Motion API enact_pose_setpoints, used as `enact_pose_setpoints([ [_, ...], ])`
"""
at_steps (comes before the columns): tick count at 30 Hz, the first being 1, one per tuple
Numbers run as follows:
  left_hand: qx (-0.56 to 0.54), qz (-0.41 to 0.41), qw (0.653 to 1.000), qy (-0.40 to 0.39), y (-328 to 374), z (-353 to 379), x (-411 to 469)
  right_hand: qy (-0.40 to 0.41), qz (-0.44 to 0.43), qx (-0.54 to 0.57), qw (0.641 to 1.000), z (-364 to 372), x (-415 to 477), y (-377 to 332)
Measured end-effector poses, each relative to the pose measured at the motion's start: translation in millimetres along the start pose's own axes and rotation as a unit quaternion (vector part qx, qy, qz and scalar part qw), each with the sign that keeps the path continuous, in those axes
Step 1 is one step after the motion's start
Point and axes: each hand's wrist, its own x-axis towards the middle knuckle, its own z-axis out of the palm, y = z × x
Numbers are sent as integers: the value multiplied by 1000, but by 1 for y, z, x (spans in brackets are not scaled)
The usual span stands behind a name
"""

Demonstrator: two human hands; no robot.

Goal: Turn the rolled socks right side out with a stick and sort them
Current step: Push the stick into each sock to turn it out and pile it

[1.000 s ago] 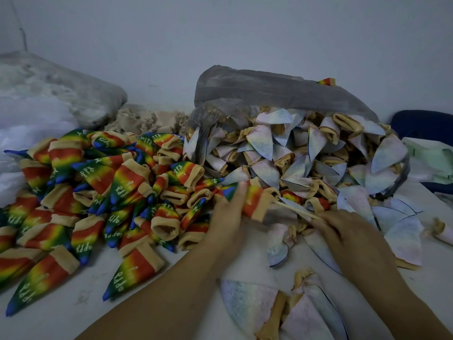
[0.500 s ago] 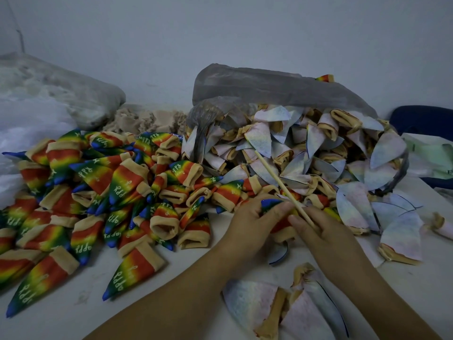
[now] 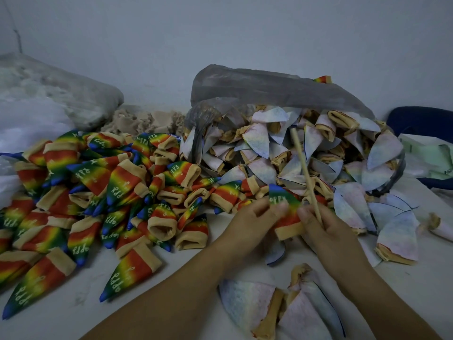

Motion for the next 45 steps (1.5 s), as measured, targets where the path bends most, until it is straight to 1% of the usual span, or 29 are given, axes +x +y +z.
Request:
enact_pose_setpoints([
  [2,18,-3,1000,-17,-2,0,-1,28,1,6,1000,-1,1,1],
  [4,25,0,999,-21,-4,0,0,37,4,4,999,0,1,2],
  [8,73,16,997,-21,-3,0,1,32,9,-1,999,3,1,6],
  [12,130,55,990,-18,-4,-3,2,15,2,-5,1000,1,2,4],
  [15,159,75,984,-21,-2,0,-1,24,6,4,1000,1,2,1],
  [18,157,83,984,-20,-2,1,-1,33,15,35,999,4,1,0],
  [20,124,71,989,-29,1,1,-3,37,29,61,997,6,1,2],
  [22,83,56,994,-32,3,2,-5,30,40,77,996,6,2,5],
  [24,87,56,994,-31,3,3,-7,12,46,71,996,4,2,8],
  [26,136,84,987,-25,2,3,-7,-11,44,60,997,3,3,8],
  [28,202,121,971,-30,1,3,-7,-21,37,66,997,2,3,8],
  [31,275,165,947,-36,5,8,-10,-8,32,77,996,2,3,9],
  [33,298,178,937,-43,5,9,-9,10,46,129,991,3,3,11],
  [35,296,171,938,-53,4,8,-10,25,82,198,976,3,4,10],
  [38,232,111,966,-40,4,5,-8,44,102,264,958,3,5,6],
  [40,221,95,970,-30,5,4,-7,53,101,265,957,4,5,6],
  [45,250,76,965,-26,6,4,-7,90,70,192,975,11,4,11],
])
